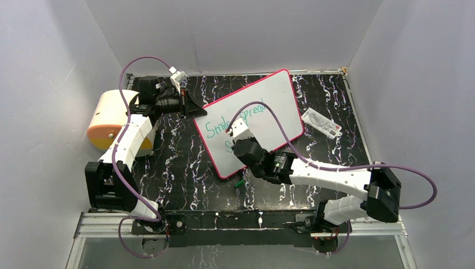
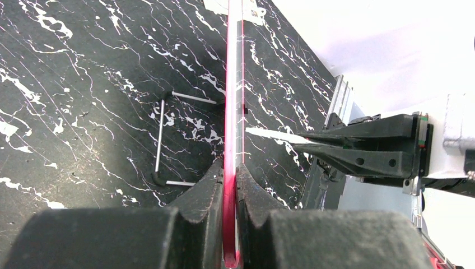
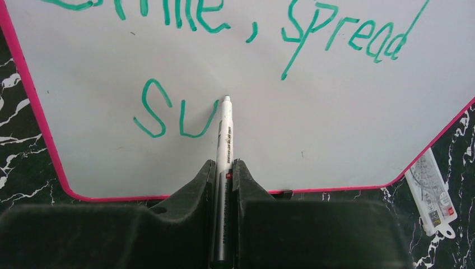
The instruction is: Write a sentence on the whiteboard
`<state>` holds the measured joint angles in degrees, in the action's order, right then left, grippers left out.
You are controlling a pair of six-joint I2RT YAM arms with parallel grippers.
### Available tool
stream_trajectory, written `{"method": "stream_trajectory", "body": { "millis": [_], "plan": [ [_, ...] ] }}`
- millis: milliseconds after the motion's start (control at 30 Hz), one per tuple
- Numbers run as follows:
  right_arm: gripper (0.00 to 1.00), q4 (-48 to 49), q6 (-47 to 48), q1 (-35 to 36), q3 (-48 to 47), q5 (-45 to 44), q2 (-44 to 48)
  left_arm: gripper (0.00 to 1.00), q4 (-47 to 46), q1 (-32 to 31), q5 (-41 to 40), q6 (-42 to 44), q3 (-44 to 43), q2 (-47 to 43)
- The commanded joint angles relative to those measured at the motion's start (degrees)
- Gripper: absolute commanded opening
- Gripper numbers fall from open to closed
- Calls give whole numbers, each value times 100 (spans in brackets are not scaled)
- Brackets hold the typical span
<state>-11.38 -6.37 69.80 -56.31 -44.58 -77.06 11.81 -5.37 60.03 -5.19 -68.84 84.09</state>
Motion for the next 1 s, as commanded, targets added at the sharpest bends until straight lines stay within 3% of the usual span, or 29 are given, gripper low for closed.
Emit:
{"method": "stream_trajectory", "body": {
  "millis": [0,633,967],
  "plan": [
    [0,232,-134,-70,91,-6,337,0,338,-96,-277,176,197,37],
    [0,515,-145,-219,159,235,151,0,344,-96,-285,185,195,28],
    [0,133,-420,-261,282,400,145,0,339,-96,-275,185,182,45]
  ]
}}
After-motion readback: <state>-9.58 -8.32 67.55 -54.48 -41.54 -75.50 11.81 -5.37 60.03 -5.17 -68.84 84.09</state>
